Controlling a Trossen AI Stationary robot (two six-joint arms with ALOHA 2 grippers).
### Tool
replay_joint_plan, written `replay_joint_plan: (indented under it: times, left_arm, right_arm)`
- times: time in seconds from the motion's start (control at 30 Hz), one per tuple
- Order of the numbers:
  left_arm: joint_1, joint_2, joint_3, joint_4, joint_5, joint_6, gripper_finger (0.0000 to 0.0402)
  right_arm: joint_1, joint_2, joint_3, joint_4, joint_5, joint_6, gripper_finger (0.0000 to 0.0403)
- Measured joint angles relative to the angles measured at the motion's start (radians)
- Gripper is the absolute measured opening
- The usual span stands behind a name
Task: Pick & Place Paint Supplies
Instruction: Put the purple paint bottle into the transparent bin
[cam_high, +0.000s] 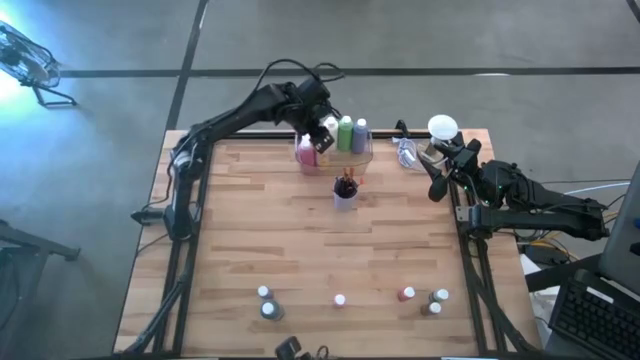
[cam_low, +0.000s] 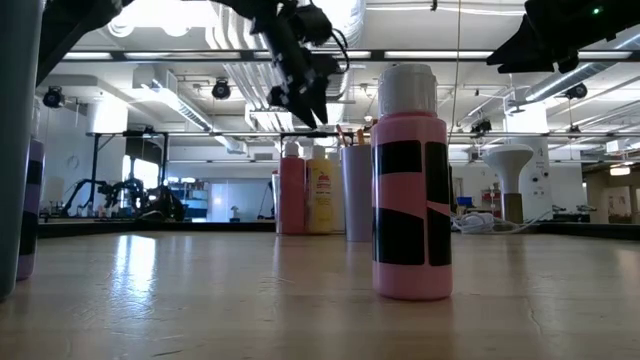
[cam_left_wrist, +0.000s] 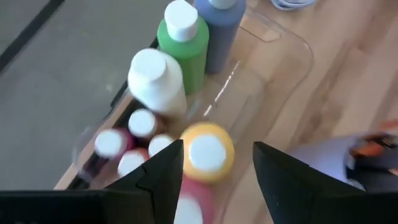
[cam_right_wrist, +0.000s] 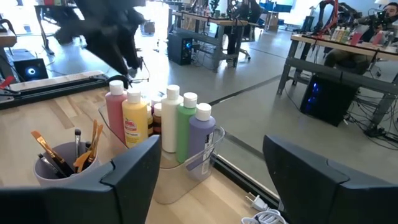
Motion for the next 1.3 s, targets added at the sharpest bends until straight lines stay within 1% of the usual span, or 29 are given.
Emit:
replay_joint_plan:
  times: [0.17, 0.27, 0.37, 0.47, 0.6, 0.7, 0.93, 1.03, 1.17, 1.3]
  left_arm:
    - [-0.04, -0.002, 0.139, -0.211, 0.035, -0.016, 0.0197]
    - [-0.083, -0.006, 0.206, -0.313, 0.035, -0.019, 0.0194]
    - [-0.138, -0.023, 0.241, -0.387, 0.035, -0.032, 0.019]
    - [-0.197, -0.06, 0.232, -0.407, 0.03, -0.062, 0.0186]
    - [-0.288, -0.12, 0.187, -0.413, 0.024, -0.108, 0.0185]
    - [-0.38, -0.175, 0.133, -0.416, 0.014, -0.145, 0.0185]
    - [-0.635, -0.334, -0.042, -0.406, -0.101, -0.325, 0.0185]
    - [-0.749, -0.406, -0.131, -0.364, -0.159, -0.414, 0.0185]
    - [-0.88, -0.495, -0.246, -0.297, -0.178, -0.512, 0.0185]
    - [-0.973, -0.569, -0.354, -0.236, -0.194, -0.589, 0.0186]
  right_arm:
    - [0.0, 0.0, 0.0, 0.0, 0.0, 0.0, 0.0263]
    - [0.0, 0.0, 0.0, 0.0, 0.0, 0.0, 0.0256]
    - [0.0, 0.0, 0.0, 0.0, 0.0, 0.001, 0.0248]
    - [0.0, 0.0, 0.0, 0.0, 0.0, 0.0, 0.0241]
    - [0.0, 0.0, 0.0, 0.0, 0.0, 0.0, 0.0233]
    - [0.0, 0.0, 0.0, 0.0, 0.0, 0.0, 0.0229]
    - [0.0, 0.0, 0.0, 0.0, 0.0, 0.0, 0.0224]
    - [0.0, 0.0, 0.0, 0.0, 0.0, 0.0, 0.023]
    - [0.0, 0.0, 0.0, 0.0, 0.0, 0.0, 0.0243]
    - [0.0, 0.0, 0.0, 0.0, 0.0, 0.0, 0.0258]
